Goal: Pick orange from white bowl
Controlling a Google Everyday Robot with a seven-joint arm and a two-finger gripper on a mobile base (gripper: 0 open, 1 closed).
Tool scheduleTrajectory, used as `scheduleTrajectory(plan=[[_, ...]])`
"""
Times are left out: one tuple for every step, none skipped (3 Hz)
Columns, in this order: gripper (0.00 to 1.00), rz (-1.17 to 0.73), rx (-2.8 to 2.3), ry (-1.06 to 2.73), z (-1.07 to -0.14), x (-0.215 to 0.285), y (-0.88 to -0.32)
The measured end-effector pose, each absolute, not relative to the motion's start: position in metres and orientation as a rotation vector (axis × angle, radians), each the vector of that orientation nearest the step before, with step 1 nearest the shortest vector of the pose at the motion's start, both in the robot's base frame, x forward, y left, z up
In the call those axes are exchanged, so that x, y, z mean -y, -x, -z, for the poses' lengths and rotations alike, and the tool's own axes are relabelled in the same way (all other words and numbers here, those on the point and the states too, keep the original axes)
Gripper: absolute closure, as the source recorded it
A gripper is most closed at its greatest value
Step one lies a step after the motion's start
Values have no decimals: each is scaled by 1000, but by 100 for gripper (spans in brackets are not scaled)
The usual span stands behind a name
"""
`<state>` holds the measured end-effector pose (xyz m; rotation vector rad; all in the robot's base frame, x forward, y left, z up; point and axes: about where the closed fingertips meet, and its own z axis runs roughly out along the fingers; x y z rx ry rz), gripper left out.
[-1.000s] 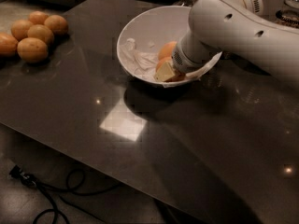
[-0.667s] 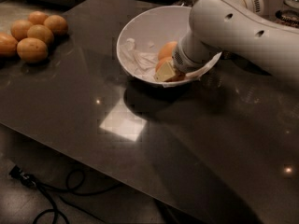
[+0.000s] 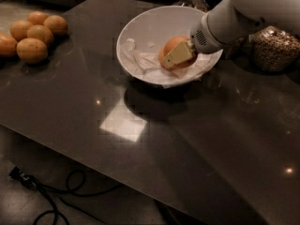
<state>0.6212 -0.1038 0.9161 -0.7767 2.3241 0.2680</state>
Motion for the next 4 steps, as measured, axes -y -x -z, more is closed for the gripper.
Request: scheduleTrajectory(plan=[[100, -300, -2211, 903, -947, 107, -622], [100, -279, -2095, 1047, -958, 104, -620], [100, -226, -1968, 1181, -962, 98, -615], [100, -226, -1968, 1181, -962, 98, -615]])
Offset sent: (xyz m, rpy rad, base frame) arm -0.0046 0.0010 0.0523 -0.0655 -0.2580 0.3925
